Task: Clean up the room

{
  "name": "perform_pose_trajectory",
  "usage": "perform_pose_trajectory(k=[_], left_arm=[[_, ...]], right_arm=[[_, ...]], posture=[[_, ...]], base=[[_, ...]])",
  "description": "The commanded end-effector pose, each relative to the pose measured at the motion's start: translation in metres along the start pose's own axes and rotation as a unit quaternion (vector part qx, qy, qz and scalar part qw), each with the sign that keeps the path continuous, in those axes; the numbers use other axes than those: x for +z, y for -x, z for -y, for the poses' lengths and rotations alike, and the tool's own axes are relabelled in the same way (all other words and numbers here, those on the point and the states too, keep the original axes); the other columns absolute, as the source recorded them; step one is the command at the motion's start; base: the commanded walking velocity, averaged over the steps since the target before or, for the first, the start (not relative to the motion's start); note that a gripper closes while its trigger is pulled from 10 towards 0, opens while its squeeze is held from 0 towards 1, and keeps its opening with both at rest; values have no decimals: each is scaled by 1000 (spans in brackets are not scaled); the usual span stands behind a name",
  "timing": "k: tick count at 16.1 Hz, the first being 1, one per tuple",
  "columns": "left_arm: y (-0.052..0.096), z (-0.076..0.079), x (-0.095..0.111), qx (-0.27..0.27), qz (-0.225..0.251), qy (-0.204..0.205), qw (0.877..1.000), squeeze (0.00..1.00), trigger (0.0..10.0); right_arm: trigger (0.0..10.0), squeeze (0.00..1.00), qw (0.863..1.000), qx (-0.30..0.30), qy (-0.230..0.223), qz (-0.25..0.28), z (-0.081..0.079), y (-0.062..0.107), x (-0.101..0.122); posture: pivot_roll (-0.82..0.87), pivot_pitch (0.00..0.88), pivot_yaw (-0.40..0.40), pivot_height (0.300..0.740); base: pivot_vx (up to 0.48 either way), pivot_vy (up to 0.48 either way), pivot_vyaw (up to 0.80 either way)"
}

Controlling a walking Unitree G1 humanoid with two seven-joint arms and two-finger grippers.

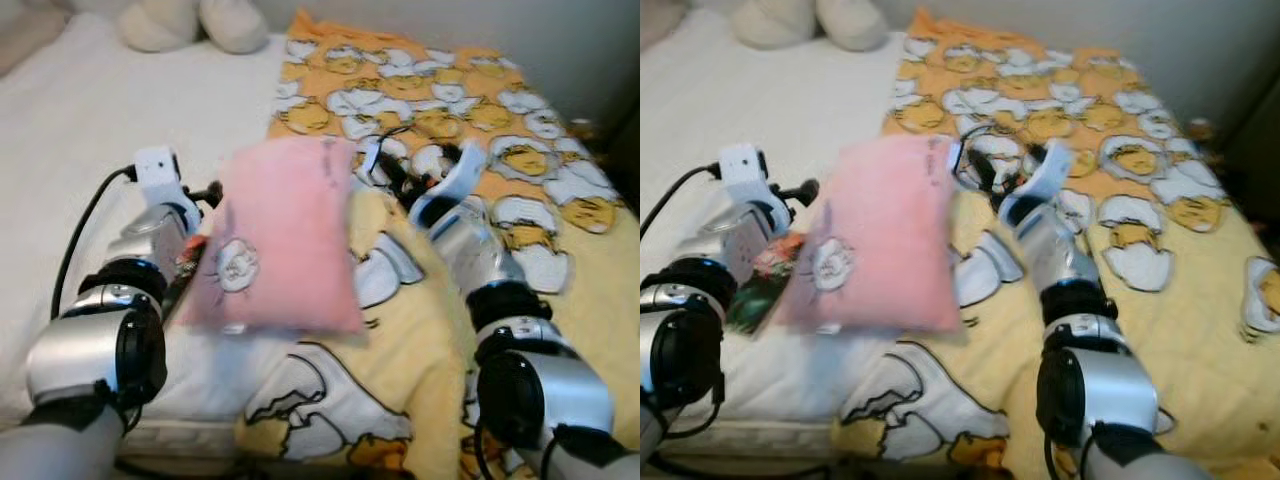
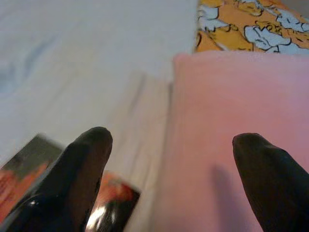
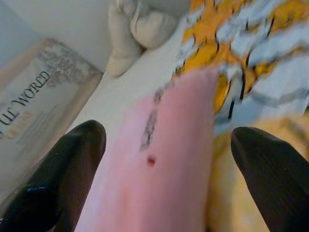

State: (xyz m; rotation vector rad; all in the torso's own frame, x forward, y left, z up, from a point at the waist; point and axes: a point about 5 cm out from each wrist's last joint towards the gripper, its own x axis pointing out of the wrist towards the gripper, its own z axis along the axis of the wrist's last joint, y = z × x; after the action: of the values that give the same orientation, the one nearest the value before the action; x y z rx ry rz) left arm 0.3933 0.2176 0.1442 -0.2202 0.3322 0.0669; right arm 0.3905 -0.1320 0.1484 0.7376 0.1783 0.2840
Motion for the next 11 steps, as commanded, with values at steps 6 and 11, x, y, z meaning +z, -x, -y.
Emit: perform_pose_trajectory(k=[6,11], left_arm=[[-3,39,-15,-97,-66,22,993,0,10000],[3,72,-85,-61,-103,-44,992,0,10000]], right_arm=[[10000,0,997,-28,-44,-53,14,9,-33],[10000,0,990,-48,27,-128,19,14,-74]], posture=[[-22,108,-1,740],[4,116,-26,740]], base=[[0,0,0],[0,0,0]])
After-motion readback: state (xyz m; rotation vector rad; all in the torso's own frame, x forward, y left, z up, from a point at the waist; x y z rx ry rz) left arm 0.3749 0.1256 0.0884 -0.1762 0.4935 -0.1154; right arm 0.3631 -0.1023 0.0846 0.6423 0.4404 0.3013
